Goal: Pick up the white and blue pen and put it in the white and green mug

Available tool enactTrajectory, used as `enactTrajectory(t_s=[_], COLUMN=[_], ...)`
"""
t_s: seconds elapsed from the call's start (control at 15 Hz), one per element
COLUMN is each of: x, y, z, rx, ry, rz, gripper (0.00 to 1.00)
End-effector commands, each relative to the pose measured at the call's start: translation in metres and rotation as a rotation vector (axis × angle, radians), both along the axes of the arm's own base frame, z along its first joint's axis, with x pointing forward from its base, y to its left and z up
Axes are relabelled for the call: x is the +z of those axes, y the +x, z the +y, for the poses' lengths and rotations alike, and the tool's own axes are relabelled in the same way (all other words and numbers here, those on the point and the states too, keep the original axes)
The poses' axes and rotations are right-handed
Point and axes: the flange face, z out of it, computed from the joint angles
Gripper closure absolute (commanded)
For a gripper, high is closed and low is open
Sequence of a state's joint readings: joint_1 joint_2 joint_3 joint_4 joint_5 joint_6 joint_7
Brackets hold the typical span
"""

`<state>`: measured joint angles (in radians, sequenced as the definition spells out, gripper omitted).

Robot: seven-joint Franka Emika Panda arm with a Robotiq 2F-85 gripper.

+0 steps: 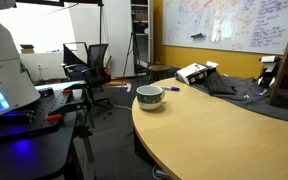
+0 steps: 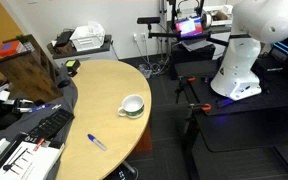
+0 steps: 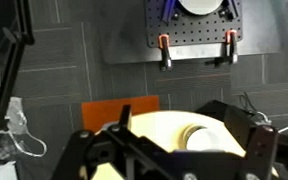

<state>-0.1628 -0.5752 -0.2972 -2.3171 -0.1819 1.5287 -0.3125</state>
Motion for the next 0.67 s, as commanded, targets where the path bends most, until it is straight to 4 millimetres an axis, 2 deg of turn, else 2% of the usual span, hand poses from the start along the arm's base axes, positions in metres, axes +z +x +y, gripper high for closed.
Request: enactTrajectory(t_s=[0.0, 0.27, 0.33, 0.4, 0.53, 0.6], x=[0.001, 0.001, 0.001, -0.001, -0.005, -0.01], y=[0.0, 0.0, 0.007, 0.016, 0.043, 0.062], z=[0.0, 0.0, 0.005, 0.012, 0.04, 0.061], rx=[0.0, 0.0, -0.045, -0.095, -0.211, -0.266], ry=[0.0, 0.0, -0.021, -0.035, -0.079, -0.083], rz=[0.0, 0.0, -0.002, -0.012, -0.043, -0.053], gripper=[0.0, 0.0, 0.0, 0.0, 0.0, 0.0])
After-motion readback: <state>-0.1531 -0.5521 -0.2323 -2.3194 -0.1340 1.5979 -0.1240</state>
